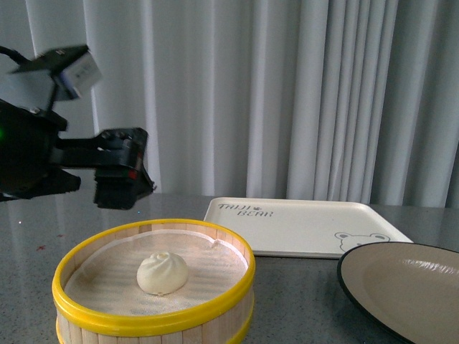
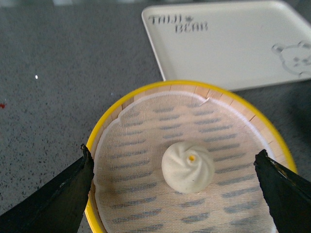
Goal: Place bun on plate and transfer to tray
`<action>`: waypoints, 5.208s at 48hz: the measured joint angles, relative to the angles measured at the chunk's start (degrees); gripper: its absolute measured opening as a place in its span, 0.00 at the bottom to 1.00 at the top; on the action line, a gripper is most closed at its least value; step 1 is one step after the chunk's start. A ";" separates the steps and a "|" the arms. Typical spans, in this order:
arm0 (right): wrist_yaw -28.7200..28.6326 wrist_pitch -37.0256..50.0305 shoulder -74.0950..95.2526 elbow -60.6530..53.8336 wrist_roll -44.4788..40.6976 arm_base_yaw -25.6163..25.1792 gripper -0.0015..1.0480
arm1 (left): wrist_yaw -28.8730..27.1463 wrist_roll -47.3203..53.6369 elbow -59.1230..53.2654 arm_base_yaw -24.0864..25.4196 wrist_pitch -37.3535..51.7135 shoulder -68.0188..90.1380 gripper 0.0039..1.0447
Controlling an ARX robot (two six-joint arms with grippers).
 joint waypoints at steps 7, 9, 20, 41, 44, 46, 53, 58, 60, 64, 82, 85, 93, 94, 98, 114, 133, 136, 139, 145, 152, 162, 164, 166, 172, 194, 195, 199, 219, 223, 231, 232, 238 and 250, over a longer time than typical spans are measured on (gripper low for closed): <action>0.00 -0.02 0.00 0.00 0.00 0.00 0.92 | -3.89 1.73 8.92 -2.69 -9.42 8.24 0.94; 0.00 -0.02 0.00 0.00 0.00 0.00 0.92 | -4.48 1.70 10.21 -3.15 -10.69 9.62 0.94; 0.00 -0.02 0.00 0.00 0.00 0.00 0.92 | -5.97 -0.81 14.23 -4.72 -12.87 15.28 0.94; 0.00 -0.02 0.00 0.00 0.00 0.00 0.92 | -7.06 -2.99 14.73 -6.78 -12.26 19.69 0.94; 0.00 -0.02 0.00 0.00 0.00 0.00 0.92 | -7.23 -3.02 14.73 -7.13 -12.24 20.31 0.94; 0.00 -0.02 0.00 0.00 0.00 0.00 0.92 | -7.23 -3.02 14.71 -7.28 -12.24 20.55 0.94; 0.00 -0.02 0.00 0.00 0.00 0.00 0.92 | -7.61 -3.32 14.71 -7.72 -12.24 21.07 0.94; 0.00 -0.02 0.00 0.00 0.00 0.00 0.92 | -7.50 -3.96 14.71 -7.93 -12.20 21.29 0.86; 0.00 -0.02 0.00 0.00 0.00 0.00 0.92 | -7.30 -4.20 14.69 -8.04 -11.39 21.29 0.77; 0.00 -0.02 0.00 0.00 0.00 0.00 0.92 | -6.51 -4.33 14.64 -8.33 -10.32 21.14 0.60; 0.00 -0.02 0.00 0.00 0.00 0.00 0.92 | -3.32 -4.00 16.35 -11.04 -2.23 19.41 0.04; 0.00 -0.02 0.00 0.00 0.00 0.00 0.92 | -0.87 -3.32 16.41 -12.66 2.43 19.41 0.04; 0.00 -0.02 0.00 0.00 0.00 0.00 0.92 | 6.08 -0.42 19.17 -19.21 9.79 21.00 0.04; 0.00 -0.02 0.00 0.00 0.00 0.00 0.92 | 6.73 0.07 19.91 -20.17 9.75 21.49 0.04; 0.00 -0.02 0.00 0.00 0.00 0.00 0.92 | 7.74 2.45 24.00 -24.79 7.13 25.27 0.04; 0.00 -0.02 0.00 0.00 0.00 0.00 0.92 | -0.68 2.56 41.72 -29.27 -5.68 40.63 0.04; -0.02 -0.02 0.00 0.00 0.00 0.00 0.92 | 0.04 -3.56 55.49 -30.75 -18.14 45.55 0.04; 0.00 -0.02 0.00 0.00 0.00 0.00 0.92 | -0.15 -4.28 55.76 -30.86 -18.97 45.77 0.04; 0.02 -0.02 0.00 0.00 0.00 0.00 0.92 | -0.76 -4.50 55.80 -31.12 -19.69 46.21 0.04; 0.00 -0.02 0.00 0.00 0.00 0.00 0.92 | -0.57 -3.87 55.58 -31.41 -19.85 46.77 0.04; 0.00 0.00 0.00 0.00 0.00 0.00 0.92 | -0.76 -3.69 55.58 -31.54 -20.22 47.15 0.05; 0.00 -0.02 0.00 0.00 0.00 0.00 0.92 | 1.27 -4.20 56.37 -31.71 -21.86 48.61 0.41; 0.00 -0.02 0.00 0.00 0.00 0.00 0.92 | 2.08 -4.35 56.50 -31.71 -22.08 48.74 0.47; 0.00 -0.02 0.00 0.00 0.00 0.00 0.92 | 2.05 -4.48 56.92 -31.74 -22.36 48.94 0.56; 0.00 -0.02 0.00 0.00 0.00 0.00 0.92 | 2.32 -5.64 58.86 -31.76 -22.43 49.53 0.73; -0.02 -0.02 0.00 0.00 0.00 0.00 0.92 | -4.44 -9.73 65.48 -22.38 -19.50 47.87 0.94; -0.02 0.00 0.00 0.00 0.00 0.00 0.92 | -5.42 -10.43 64.19 -21.05 -18.78 47.23 0.94; 0.02 -0.02 0.00 0.00 0.00 0.00 0.92 | -7.96 -13.31 59.06 -16.48 -15.58 44.70 0.94; -0.17 -0.02 0.02 0.00 0.00 0.00 0.92 | -14.60 -19.50 31.34 3.85 -6.14 30.40 0.91; 0.13 -0.02 0.00 0.00 0.00 0.00 0.92 | -12.61 -9.77 16.50 2.58 21.24 25.81 0.74; 0.00 -0.02 0.00 0.00 0.00 -0.04 0.92 | -10.58 -2.38 -10.08 5.88 47.30 11.98 0.38; 0.00 -0.02 0.00 0.00 0.00 -0.04 0.92 | -10.58 -2.27 -12.00 6.40 48.09 10.93 0.35; 0.00 -0.02 0.00 0.00 0.00 -0.04 0.92 | -9.03 -1.81 -24.90 8.37 52.15 4.70 0.07; 0.00 -0.02 0.00 0.00 0.00 -0.04 0.92 | -6.93 -1.27 -37.33 9.84 54.95 -5.09 0.04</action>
